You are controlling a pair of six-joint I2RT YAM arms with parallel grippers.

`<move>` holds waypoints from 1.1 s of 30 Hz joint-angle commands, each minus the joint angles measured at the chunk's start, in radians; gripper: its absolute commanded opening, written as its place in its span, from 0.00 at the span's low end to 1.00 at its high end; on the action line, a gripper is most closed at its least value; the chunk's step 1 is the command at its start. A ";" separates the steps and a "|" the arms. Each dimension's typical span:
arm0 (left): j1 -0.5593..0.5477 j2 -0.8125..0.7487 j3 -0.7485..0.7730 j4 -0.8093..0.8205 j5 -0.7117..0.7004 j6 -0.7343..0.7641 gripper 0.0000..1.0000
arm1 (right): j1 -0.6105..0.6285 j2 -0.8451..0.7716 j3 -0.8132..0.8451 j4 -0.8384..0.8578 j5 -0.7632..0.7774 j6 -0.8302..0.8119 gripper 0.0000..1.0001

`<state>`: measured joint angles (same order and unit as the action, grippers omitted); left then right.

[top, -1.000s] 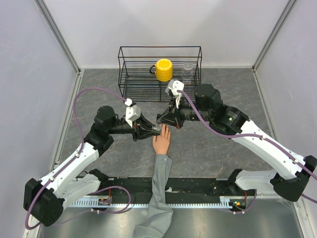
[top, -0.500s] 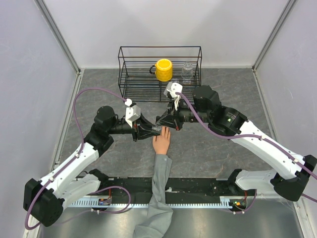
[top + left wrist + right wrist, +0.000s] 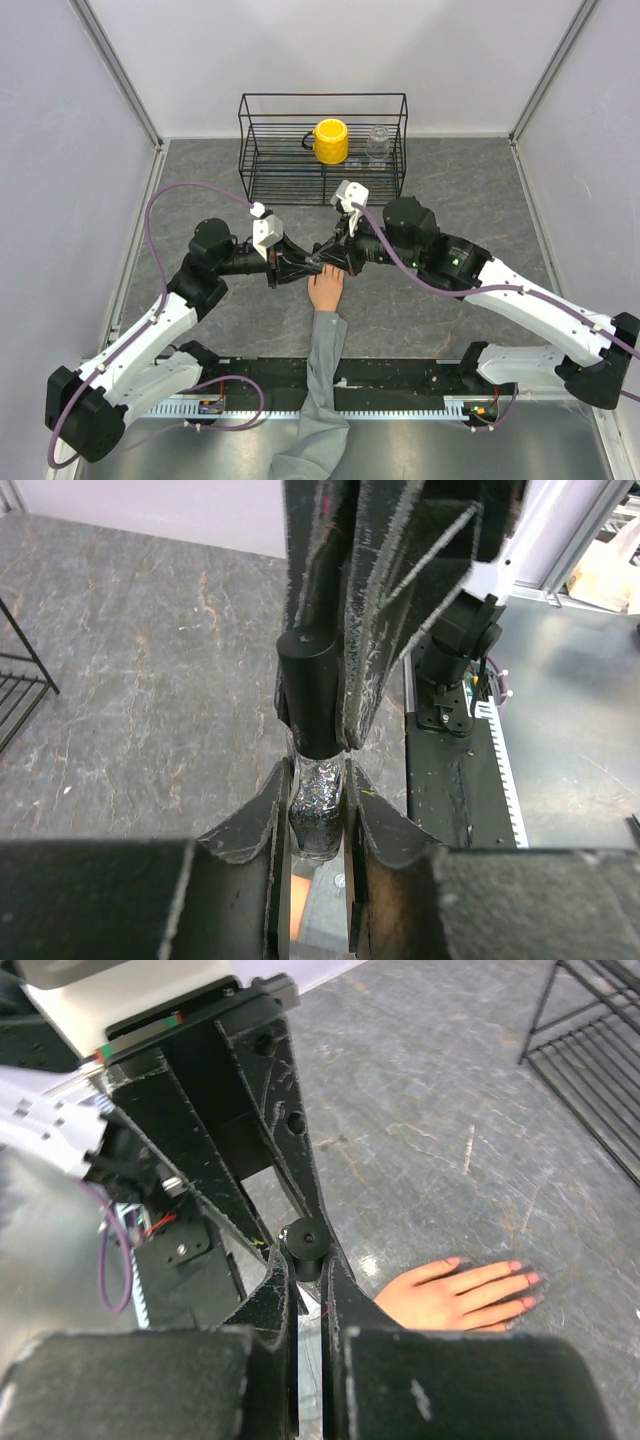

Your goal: Paint the nails

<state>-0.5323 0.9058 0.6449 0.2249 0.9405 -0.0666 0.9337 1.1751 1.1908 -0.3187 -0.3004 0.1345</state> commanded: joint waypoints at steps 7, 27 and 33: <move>0.003 -0.071 0.001 0.042 -0.149 0.060 0.02 | 0.342 0.101 0.064 -0.141 0.677 0.282 0.00; 0.003 -0.030 0.039 0.001 0.009 0.031 0.02 | 0.250 0.112 0.469 -0.511 0.395 0.099 0.98; 0.003 -0.004 0.050 0.047 0.239 -0.025 0.02 | 0.070 0.159 0.513 -0.583 -0.029 -0.157 0.86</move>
<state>-0.5289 0.8963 0.6502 0.1974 1.0065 -0.0547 1.0710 1.2953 1.6421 -0.8177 -0.0383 0.1684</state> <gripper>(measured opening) 0.256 0.889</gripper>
